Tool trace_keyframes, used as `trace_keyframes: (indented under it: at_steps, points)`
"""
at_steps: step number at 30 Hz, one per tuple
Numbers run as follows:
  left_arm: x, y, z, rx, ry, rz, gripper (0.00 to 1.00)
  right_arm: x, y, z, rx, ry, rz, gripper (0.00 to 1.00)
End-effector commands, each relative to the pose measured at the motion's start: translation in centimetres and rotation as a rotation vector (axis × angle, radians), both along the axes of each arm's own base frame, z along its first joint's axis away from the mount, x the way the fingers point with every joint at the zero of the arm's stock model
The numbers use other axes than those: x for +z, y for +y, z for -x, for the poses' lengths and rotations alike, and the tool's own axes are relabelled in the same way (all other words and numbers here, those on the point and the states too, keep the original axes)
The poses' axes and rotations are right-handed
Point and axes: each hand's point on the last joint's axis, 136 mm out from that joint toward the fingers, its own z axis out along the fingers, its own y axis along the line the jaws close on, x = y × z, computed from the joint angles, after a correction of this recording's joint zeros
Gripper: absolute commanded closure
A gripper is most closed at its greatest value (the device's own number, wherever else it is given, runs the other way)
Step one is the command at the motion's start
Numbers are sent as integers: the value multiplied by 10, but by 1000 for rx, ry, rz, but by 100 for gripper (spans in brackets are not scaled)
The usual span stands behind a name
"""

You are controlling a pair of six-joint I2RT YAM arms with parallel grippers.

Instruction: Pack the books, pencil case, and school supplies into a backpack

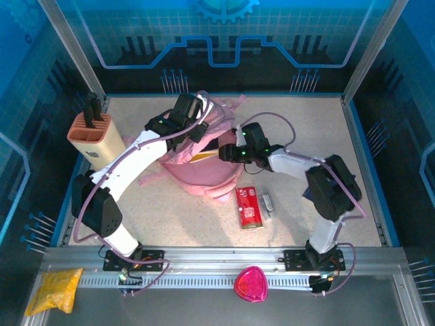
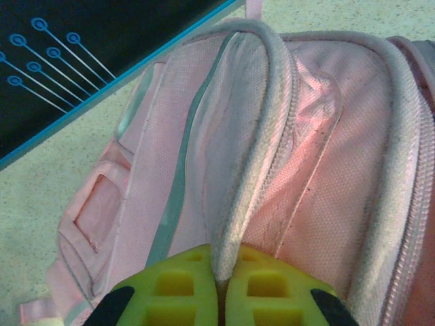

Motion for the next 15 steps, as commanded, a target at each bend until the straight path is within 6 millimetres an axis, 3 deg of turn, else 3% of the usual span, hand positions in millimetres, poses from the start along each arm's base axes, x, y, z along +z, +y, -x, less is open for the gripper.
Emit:
trace_keyframes:
  at_steps: [1, 5, 8, 10, 15]
  points:
    - [24, -5, 1, 9, -80, 122, 100, 29, -43, 1, -79, -58, 42, 49]
    - [-5, -11, 11, 3, -7, 161, 98, 33, -87, 12, -187, 13, 79, 38]
    - [-20, -13, 20, 1, 32, 196, 88, 35, -114, 18, -264, 56, 110, 30]
    - [-23, -13, 27, 15, 53, 228, 75, 33, -129, 25, -303, 81, 141, 26]
    - [-7, -23, 54, 77, 98, 408, 50, 20, -181, 47, -447, 140, 229, 14]
